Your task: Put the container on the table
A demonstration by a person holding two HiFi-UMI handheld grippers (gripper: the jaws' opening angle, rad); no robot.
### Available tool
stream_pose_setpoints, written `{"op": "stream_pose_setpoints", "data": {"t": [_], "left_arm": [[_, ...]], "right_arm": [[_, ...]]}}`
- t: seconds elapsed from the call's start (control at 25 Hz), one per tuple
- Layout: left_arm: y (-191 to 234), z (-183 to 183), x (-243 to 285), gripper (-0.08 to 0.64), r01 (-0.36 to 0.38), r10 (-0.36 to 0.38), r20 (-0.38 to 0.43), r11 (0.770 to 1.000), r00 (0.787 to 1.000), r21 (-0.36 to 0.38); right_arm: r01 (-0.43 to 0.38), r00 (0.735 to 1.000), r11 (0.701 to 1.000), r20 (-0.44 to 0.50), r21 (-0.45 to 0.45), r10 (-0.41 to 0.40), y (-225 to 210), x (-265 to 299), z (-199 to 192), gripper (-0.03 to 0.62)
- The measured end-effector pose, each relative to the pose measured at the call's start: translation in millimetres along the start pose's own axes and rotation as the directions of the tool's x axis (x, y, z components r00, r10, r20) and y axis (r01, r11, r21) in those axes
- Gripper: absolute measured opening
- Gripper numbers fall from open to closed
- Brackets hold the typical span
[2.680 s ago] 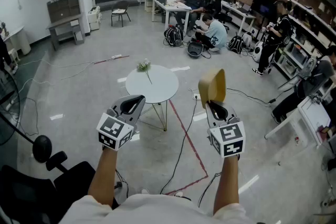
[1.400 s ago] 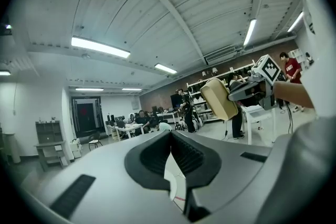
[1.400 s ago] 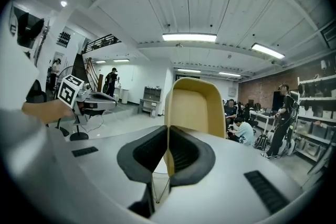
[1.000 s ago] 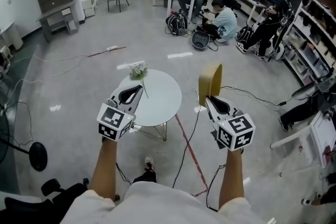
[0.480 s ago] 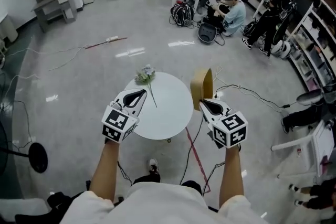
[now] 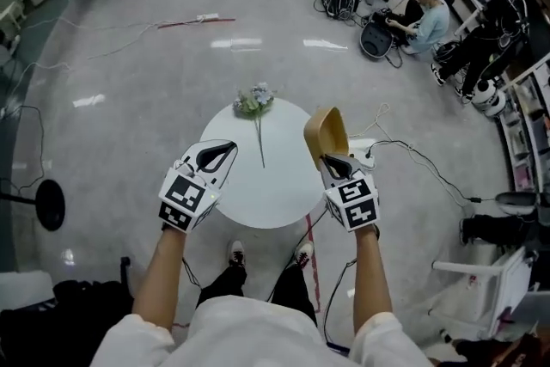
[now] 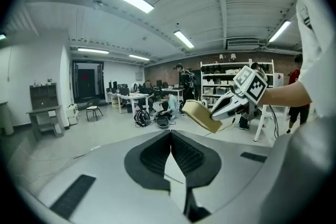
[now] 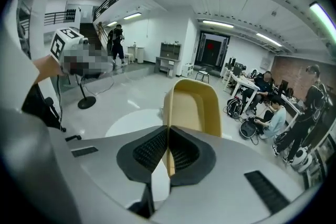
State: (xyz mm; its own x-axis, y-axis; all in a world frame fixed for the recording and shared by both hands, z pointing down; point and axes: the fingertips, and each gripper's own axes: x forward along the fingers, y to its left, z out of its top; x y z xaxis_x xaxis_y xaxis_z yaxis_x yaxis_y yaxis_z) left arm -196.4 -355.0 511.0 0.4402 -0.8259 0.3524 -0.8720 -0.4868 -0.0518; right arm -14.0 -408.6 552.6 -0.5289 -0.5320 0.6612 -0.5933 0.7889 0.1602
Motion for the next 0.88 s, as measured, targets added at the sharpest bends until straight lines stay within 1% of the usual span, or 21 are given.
{"op": "stream_pose_setpoints", "data": {"t": [0.2, 0.36, 0.52, 0.68, 0.88], "left_arm": [[2, -32, 18, 0.018, -0.070, 0.067, -0.081, 0.996, 0.994, -0.045], [-9, -45, 48, 0.018, -0.145, 0.135, -0.115, 0.985, 0.984, -0.088], [-20, -67, 64, 0.018, -0.230, 0.206, -0.172, 0.965, 0.963, -0.129], [-22, -87, 75, 0.018, -0.275, 0.239, -0.212, 0.948, 0.948, -0.158], [-25, -108, 85, 0.018, -0.275, 0.236, -0.252, 0.952, 0.938, -0.134]], "right_arm": [[-0.065, 0.994, 0.994, -0.094, -0.091, 0.057, -20, 88, -41, 0.026], [-0.119, 0.983, 0.976, -0.162, -0.184, 0.089, -51, 144, -84, 0.026], [-0.194, 0.964, 0.936, -0.235, -0.294, 0.126, -58, 190, -123, 0.026], [-0.231, 0.951, 0.888, -0.287, -0.397, 0.119, -61, 221, -143, 0.026], [-0.236, 0.948, 0.845, -0.306, -0.479, 0.091, -64, 244, -154, 0.028]]}}
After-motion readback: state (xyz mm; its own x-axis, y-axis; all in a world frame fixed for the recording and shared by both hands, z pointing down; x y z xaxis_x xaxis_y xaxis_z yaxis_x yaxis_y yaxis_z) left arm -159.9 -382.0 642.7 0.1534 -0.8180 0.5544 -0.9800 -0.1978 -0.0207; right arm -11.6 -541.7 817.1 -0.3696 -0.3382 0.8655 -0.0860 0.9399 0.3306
